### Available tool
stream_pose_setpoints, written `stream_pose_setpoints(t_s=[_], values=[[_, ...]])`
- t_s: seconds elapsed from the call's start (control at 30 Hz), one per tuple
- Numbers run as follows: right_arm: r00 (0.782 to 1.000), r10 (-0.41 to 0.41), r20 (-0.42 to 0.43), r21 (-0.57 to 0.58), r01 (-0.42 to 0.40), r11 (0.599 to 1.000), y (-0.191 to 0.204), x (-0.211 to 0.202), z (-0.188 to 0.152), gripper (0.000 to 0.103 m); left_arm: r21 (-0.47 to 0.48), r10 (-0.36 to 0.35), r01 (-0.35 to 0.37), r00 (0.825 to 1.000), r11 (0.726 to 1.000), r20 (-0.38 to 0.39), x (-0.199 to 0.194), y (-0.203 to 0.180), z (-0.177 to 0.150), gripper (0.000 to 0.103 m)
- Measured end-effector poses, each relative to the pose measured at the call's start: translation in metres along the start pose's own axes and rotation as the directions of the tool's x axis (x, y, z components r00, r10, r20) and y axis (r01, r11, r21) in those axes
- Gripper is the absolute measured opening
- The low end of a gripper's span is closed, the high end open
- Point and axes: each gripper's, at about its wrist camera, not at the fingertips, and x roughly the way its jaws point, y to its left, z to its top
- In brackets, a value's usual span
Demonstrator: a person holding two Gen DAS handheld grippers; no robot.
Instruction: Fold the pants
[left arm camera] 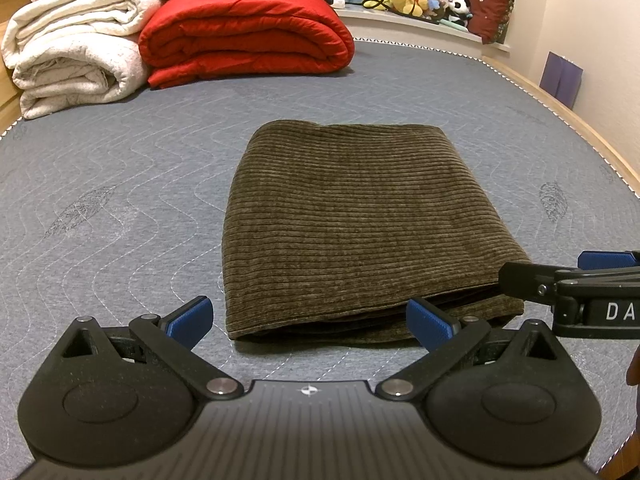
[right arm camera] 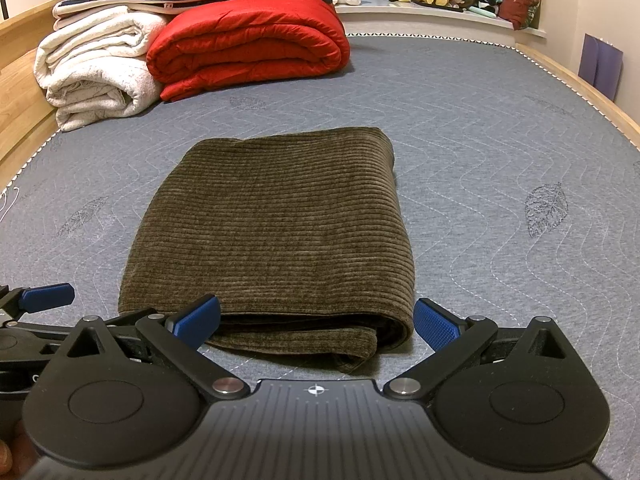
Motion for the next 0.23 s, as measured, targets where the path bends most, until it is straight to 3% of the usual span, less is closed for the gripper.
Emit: stream_pose_setpoints(t_s=[0.23], values=[[1.0, 0.0, -0.001, 0.001, 0.0, 1.0, 0.0001, 0.0003, -0.0008, 0.102, 0.002, -0.003, 0.003, 1.0, 1.0, 0.002, -0.0001, 0.0001, 0.0, 0.103]])
